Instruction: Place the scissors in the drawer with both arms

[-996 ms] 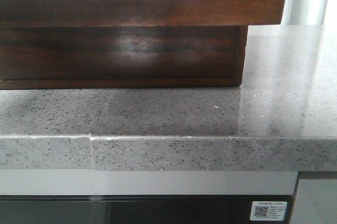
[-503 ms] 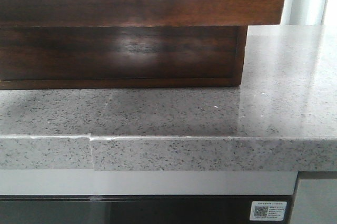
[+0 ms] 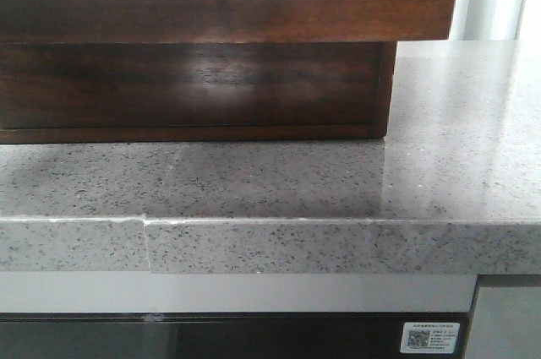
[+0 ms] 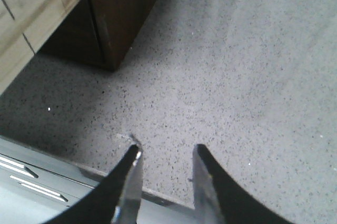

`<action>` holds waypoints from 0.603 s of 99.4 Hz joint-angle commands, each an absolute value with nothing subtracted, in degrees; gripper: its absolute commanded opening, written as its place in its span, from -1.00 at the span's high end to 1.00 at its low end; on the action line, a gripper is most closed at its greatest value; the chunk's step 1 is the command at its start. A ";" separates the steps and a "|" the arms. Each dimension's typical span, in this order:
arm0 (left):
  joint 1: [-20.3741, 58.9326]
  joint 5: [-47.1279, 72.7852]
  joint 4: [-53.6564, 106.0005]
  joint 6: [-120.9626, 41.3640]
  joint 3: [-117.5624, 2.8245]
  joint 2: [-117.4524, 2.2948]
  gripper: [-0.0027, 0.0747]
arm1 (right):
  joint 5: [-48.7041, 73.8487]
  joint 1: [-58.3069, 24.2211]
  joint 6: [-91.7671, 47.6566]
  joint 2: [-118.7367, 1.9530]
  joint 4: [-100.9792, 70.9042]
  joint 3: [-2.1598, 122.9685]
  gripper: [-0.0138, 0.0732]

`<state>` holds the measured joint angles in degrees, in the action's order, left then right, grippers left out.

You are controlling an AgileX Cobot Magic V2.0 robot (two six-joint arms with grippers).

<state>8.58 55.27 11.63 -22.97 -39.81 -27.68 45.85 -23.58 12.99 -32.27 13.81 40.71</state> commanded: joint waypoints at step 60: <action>8.98 51.66 14.32 -22.43 -41.75 -28.14 0.17 | 41.17 -23.28 13.14 -31.58 14.54 41.69 0.25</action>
<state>8.58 55.27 12.86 -22.97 -39.81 -27.68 45.25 -23.58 13.12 -31.41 13.71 40.49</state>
